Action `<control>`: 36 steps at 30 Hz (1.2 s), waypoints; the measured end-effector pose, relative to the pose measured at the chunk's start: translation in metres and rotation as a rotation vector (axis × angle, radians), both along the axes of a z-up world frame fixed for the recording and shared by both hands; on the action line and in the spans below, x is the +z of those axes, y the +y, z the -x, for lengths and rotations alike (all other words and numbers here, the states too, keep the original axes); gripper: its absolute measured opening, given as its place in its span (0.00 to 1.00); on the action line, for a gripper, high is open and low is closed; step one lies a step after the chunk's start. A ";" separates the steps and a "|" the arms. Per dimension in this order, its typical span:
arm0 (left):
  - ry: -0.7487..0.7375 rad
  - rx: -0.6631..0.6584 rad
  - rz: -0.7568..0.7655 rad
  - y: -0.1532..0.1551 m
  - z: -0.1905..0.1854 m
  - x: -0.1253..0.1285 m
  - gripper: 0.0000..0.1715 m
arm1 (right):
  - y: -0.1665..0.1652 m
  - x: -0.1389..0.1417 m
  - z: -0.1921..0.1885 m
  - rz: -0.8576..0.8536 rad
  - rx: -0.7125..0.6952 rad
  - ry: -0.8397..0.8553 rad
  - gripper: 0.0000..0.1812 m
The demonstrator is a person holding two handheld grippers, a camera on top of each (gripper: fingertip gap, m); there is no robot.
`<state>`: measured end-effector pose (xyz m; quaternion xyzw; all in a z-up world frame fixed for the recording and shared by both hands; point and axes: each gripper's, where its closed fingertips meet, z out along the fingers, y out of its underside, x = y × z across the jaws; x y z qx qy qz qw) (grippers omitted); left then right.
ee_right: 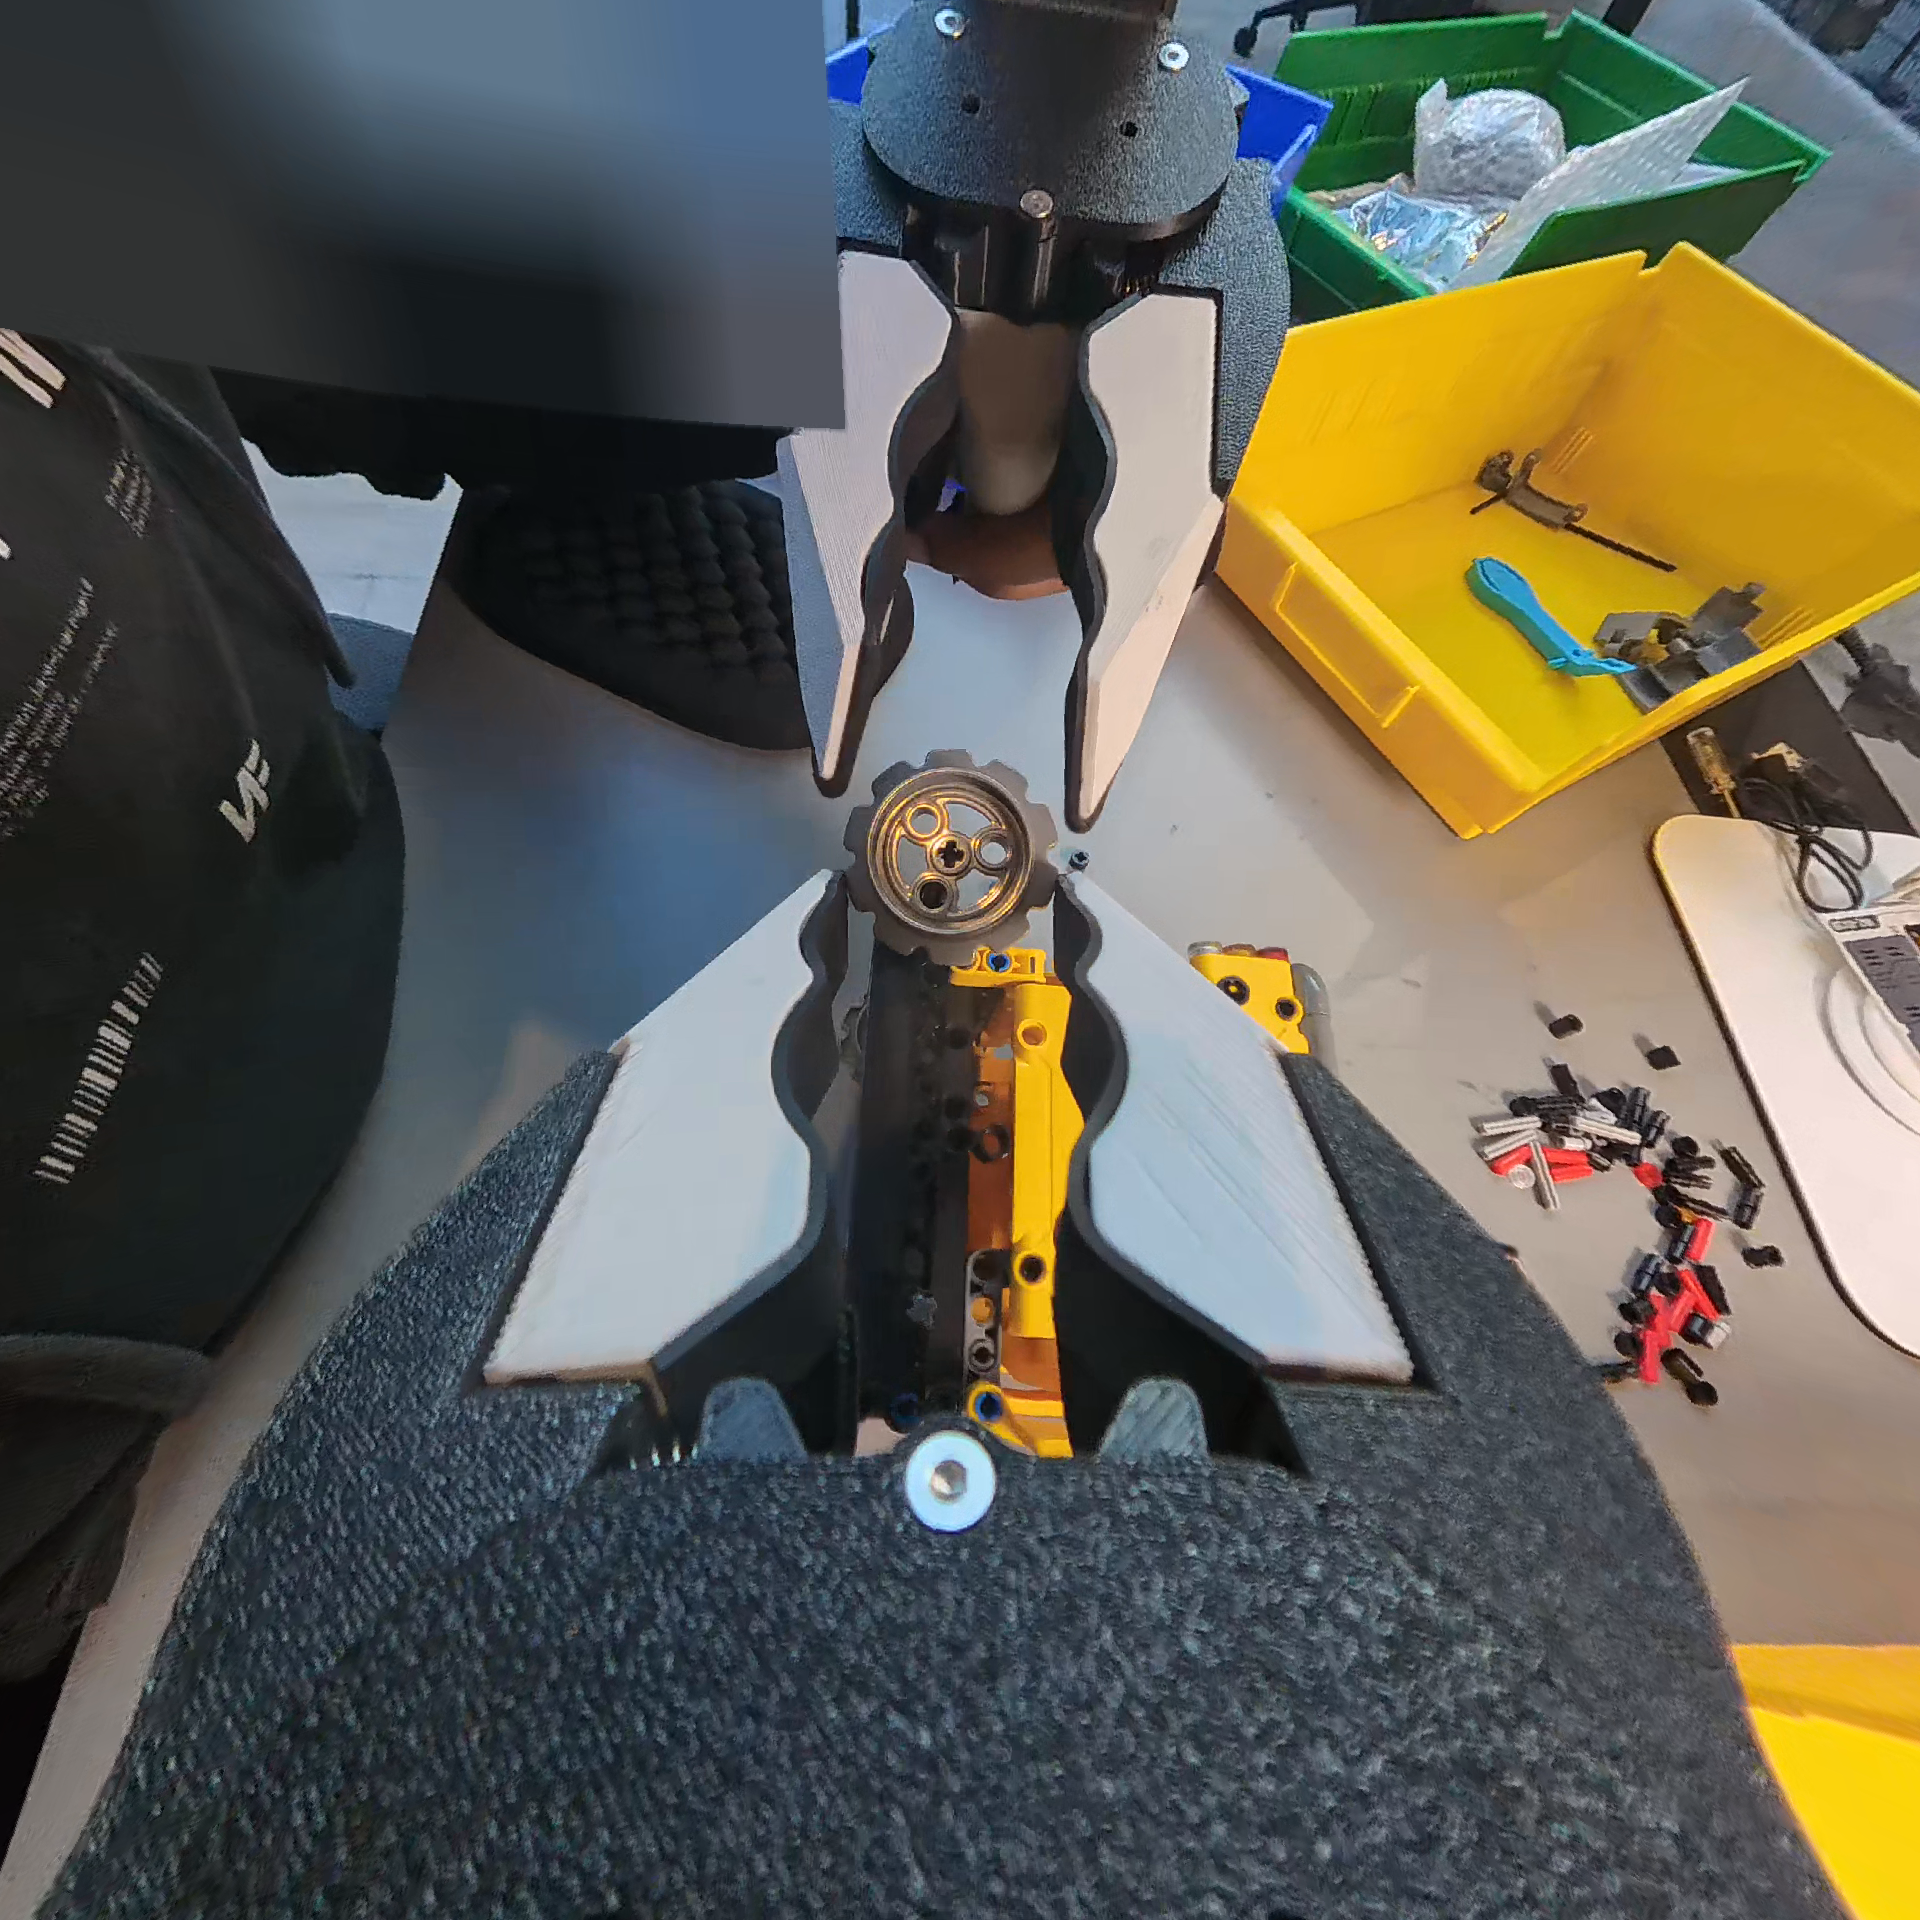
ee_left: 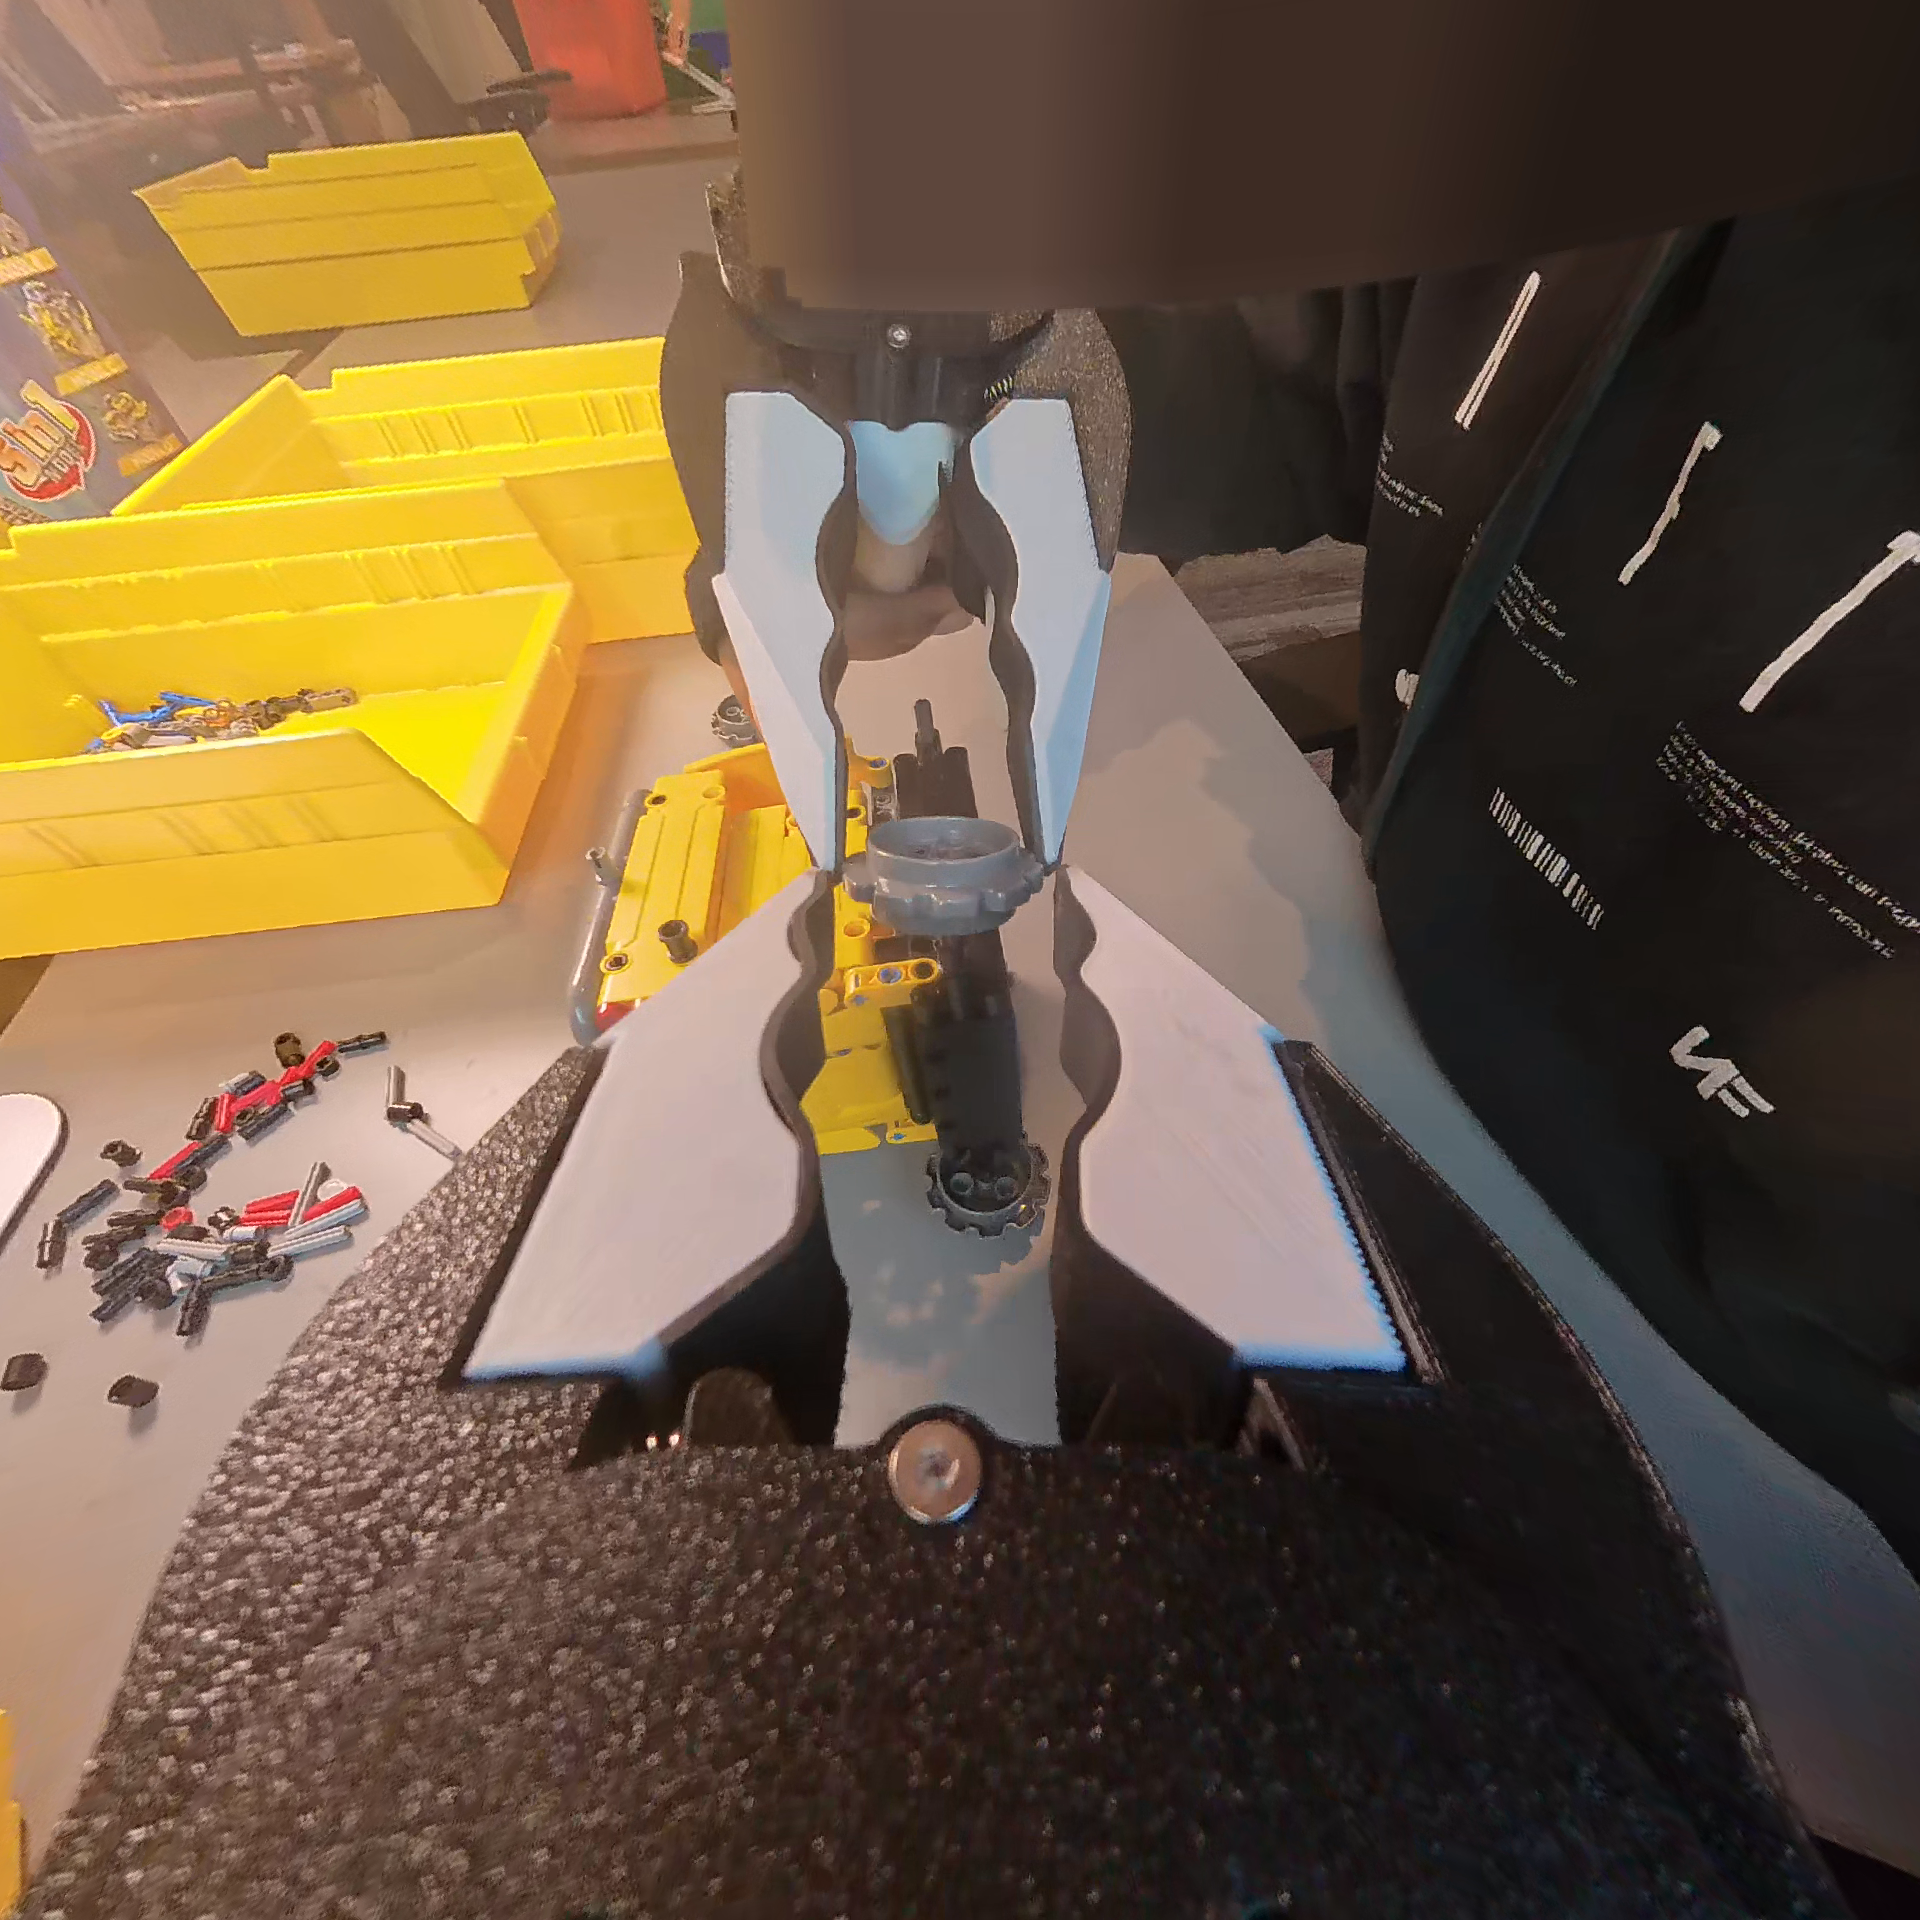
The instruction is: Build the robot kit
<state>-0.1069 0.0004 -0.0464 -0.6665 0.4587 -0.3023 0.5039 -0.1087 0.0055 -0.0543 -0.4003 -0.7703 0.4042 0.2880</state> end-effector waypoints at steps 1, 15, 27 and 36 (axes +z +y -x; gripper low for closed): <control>0.009 0.004 0.000 0.001 0.000 -0.002 0.22 | 0.000 0.000 0.000 -0.001 0.005 -0.006 0.22; -0.024 0.048 -0.005 -0.003 0.005 -0.010 0.19 | -0.006 0.006 0.004 0.092 0.039 0.017 0.22; -0.061 0.039 -0.013 -0.003 0.001 -0.008 0.22 | -0.005 0.001 0.003 0.066 0.042 0.016 0.21; -0.071 0.029 0.009 -0.001 0.003 -0.008 0.22 | -0.003 0.001 0.005 0.077 0.028 0.018 0.21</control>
